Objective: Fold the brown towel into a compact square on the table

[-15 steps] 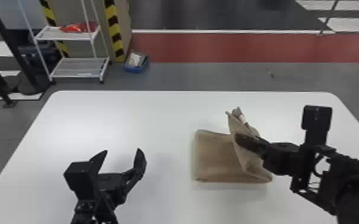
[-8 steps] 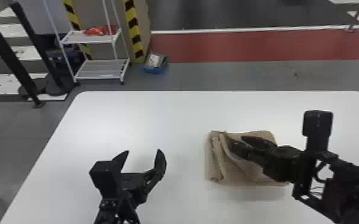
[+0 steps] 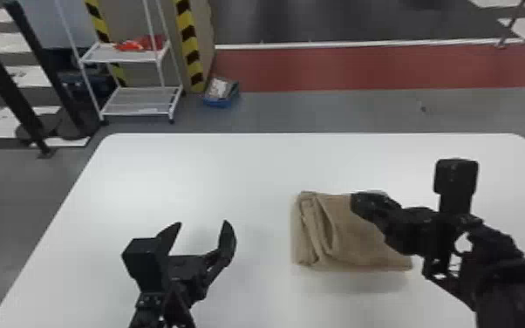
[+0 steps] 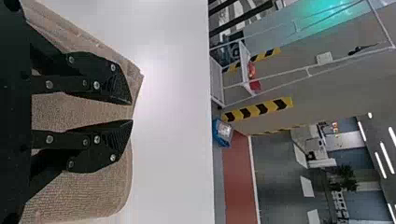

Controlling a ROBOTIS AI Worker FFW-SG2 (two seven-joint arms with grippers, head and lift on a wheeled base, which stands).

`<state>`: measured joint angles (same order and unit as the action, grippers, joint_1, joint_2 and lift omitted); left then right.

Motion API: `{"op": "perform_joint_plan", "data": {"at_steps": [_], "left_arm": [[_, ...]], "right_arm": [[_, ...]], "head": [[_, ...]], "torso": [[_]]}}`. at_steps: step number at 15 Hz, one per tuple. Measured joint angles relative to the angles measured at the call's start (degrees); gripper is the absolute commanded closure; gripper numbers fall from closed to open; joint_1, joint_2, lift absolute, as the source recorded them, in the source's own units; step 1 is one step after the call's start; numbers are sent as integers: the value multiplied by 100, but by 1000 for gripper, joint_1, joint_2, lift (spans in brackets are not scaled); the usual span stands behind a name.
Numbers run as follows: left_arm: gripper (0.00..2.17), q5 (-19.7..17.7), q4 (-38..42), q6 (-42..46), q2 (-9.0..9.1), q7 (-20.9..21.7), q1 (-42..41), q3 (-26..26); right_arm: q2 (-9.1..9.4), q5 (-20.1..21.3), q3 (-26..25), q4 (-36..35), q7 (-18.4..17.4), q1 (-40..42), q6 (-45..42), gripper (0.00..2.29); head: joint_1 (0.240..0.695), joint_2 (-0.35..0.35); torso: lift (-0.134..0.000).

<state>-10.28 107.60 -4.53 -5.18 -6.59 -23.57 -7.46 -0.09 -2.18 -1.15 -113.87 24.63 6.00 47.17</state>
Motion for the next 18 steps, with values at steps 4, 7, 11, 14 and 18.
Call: {"op": "perform_joint_plan", "data": {"at_steps": [4, 7, 11, 14, 18], "left_arm": [[73, 0, -9, -1, 0, 6, 5, -1], [73, 0, -12, -1, -1, 9, 11, -1], [73, 0, -26, 0, 0, 17, 11, 0], [73, -8, -73, 0, 5, 28, 30, 7], [73, -11, -98, 2, 21, 64, 54, -10]], "right_arm": [[0, 322, 317, 499, -56, -231, 1, 2040], [0, 554, 798, 557, 99, -167, -85, 2044], [0, 619, 1173, 404, 557, 194, -493, 2040], [0, 599, 1224, 129, 821, 555, -649, 2040], [0, 345, 943, -170, 759, 824, -1345, 2040]], "head": [[695, 64], [695, 112], [695, 181], [695, 207], [695, 192]], "torso": [[-120], [-120], [-120], [-120], [-120]]}}
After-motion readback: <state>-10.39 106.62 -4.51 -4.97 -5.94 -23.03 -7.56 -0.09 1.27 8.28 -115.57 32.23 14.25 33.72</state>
